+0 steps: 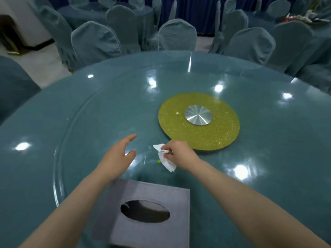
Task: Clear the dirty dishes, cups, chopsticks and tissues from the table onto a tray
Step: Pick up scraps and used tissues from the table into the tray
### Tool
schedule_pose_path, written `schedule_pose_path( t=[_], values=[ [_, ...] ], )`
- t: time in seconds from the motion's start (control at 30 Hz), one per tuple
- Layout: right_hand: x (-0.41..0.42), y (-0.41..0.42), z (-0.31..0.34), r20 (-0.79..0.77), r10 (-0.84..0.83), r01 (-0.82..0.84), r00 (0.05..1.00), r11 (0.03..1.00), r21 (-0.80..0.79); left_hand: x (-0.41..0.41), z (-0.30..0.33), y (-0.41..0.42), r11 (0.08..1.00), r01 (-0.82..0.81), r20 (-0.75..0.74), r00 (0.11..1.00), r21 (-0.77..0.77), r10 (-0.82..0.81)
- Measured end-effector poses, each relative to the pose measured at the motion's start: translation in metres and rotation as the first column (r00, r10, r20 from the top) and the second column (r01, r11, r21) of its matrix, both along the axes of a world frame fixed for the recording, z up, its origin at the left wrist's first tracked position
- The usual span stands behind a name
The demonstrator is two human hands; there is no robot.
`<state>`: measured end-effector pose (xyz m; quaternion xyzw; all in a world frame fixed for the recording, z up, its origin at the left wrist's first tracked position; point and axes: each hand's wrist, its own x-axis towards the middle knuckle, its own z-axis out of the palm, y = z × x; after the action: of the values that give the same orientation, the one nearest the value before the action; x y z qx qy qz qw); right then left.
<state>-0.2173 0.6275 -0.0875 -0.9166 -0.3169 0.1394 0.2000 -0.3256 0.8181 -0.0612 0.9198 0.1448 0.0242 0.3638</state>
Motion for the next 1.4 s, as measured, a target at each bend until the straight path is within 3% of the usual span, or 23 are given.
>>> schedule_pose_path(
  t=[0.1, 0.33, 0.47, 0.57, 0.67, 0.8, 0.9, 1.0, 1.13, 1.4],
  values=[
    [0.01, 0.022, -0.025, 0.009, 0.152, -0.152, 0.988, 0.987, -0.053, 0.024, -0.015, 0.022, 0.997, 0.058, -0.078, 0.996, 0.053, -0.053],
    [0.043, 0.043, -0.047, 0.097, 0.245, -0.238, 0.965, 0.968, -0.079, 0.085, -0.038, 0.033, 0.984, 0.14, -0.106, 0.986, 0.112, -0.129],
    [0.11, 0.032, -0.045, 0.225, -0.112, 0.092, 0.968, 0.991, 0.098, 0.116, -0.04, 0.037, 0.975, 0.156, -0.116, 0.983, 0.159, -0.139],
    [0.166, 0.014, -0.046, 0.262, -0.424, 0.356, 0.867, 0.895, 0.27, 0.133, -0.046, 0.04, 0.972, 0.165, -0.142, 0.98, 0.165, -0.143],
    [0.2, 0.009, -0.054, 0.263, -0.524, 0.438, 0.81, 0.839, 0.325, 0.144, -0.052, 0.039, 0.963, 0.184, -0.157, 0.976, 0.199, -0.154],
    [0.215, 0.029, -0.064, 0.16, -0.335, 0.303, 0.928, 0.933, 0.196, 0.149, -0.052, 0.037, 0.944, 0.182, -0.142, 0.979, 0.277, -0.148],
    [0.214, 0.044, -0.072, 0.304, -0.139, 0.16, 0.942, 0.986, -0.043, 0.149, -0.05, 0.035, 0.939, 0.166, -0.128, 0.983, 0.3, -0.133],
    [0.211, 0.045, -0.07, 0.396, -0.033, 0.092, 0.918, 0.987, -0.131, 0.146, -0.046, 0.035, 0.942, 0.137, -0.109, 0.988, 0.305, -0.109],
    [0.196, 0.033, -0.058, 0.409, -0.013, 0.082, 0.912, 0.985, -0.152, 0.13, -0.036, 0.029, 0.955, 0.122, -0.09, 0.991, 0.271, -0.101],
    [0.107, -0.017, -0.044, 0.259, -0.065, 0.133, 0.964, 0.958, -0.254, 0.061, 0.012, 0.0, 0.985, 0.052, 0.007, 0.999, 0.165, -0.054]
  ],
)
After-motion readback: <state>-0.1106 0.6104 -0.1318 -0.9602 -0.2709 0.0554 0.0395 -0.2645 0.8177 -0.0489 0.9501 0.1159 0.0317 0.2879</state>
